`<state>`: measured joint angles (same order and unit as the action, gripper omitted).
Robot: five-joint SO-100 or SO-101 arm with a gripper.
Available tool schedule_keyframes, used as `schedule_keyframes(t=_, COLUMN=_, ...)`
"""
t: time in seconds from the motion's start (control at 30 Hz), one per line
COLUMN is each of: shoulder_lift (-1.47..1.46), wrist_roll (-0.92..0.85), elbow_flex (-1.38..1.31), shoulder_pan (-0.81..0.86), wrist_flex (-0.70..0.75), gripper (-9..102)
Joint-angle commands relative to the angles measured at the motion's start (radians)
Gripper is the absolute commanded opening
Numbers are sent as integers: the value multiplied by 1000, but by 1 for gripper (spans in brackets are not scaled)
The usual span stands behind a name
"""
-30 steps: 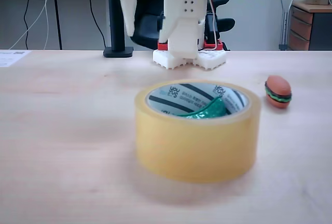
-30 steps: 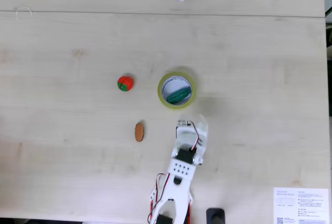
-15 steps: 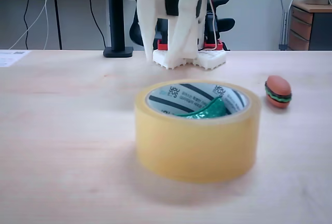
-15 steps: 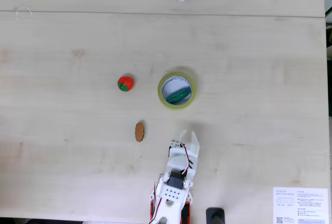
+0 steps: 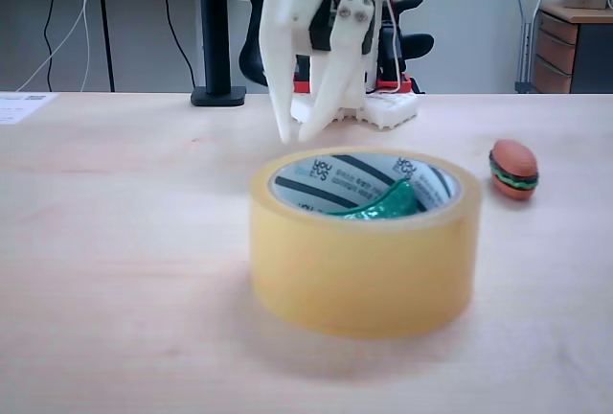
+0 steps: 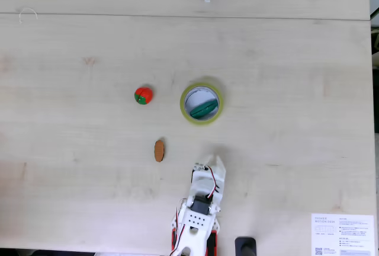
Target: Grasp a cucumber and put it in the hole.
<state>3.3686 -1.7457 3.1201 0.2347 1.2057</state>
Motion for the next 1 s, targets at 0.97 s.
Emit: schedule_keyframes(t=0.97, shoulder_lift=0, wrist_roll=8, elbow_flex=-11, shoulder_pan=3, wrist_flex=78, gripper=0)
